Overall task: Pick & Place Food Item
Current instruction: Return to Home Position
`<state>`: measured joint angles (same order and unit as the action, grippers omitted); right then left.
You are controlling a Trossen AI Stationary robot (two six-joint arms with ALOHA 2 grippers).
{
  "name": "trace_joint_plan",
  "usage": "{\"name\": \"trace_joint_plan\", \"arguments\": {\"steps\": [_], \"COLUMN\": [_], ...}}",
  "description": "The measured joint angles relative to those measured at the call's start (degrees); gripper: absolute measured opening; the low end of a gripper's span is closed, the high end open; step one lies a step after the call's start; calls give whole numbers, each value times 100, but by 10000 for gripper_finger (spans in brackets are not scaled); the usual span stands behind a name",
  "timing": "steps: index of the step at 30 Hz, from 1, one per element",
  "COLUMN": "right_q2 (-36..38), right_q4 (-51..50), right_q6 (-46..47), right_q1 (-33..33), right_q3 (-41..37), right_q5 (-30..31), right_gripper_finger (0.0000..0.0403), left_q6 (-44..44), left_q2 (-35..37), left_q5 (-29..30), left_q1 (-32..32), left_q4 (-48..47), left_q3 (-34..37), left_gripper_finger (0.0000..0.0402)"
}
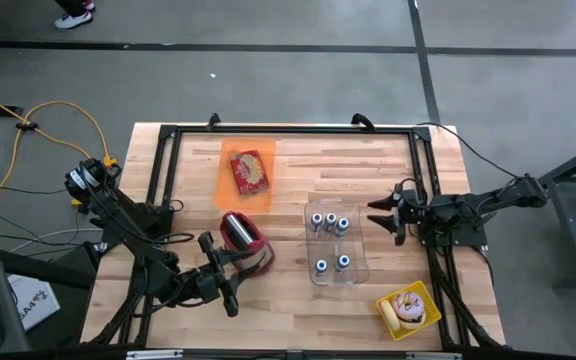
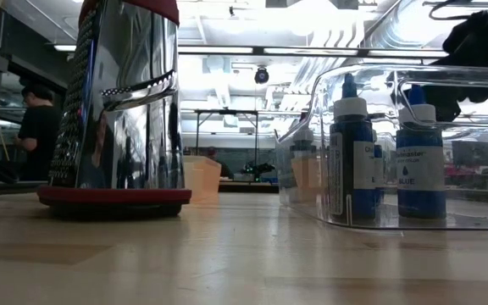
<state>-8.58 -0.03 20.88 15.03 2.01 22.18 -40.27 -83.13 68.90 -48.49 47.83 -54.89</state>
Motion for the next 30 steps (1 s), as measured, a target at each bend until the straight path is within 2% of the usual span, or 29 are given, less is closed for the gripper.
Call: {"name": "trace_joint_plan", "arguments": {"steps": [8, 15, 17, 21, 30], "right_q2": [6, 6, 13, 28, 55], "right_q4": [-28, 344, 694, 725, 194], "right_q6": [153, 104, -5, -162, 31], "right_q1": [1, 3, 2, 2, -5], "right_q3": [-10, -65, -150, -150, -152], "right_q5": [-515, -1359, -1380, -1331, -1750], "right_gripper_finger": [188, 188, 188, 188, 188], "left_q6": [9, 48, 48, 48, 2], "left_q2": [0, 0, 0, 0, 0], "left_q5": [4, 17, 17, 1, -4], "left_q1": [0, 0, 0, 0, -1], "left_q4": [1, 1, 1, 1, 1], "left_q3": [0, 0, 0, 0, 0], "left_gripper_finger": [136, 136, 136, 136, 136]}}
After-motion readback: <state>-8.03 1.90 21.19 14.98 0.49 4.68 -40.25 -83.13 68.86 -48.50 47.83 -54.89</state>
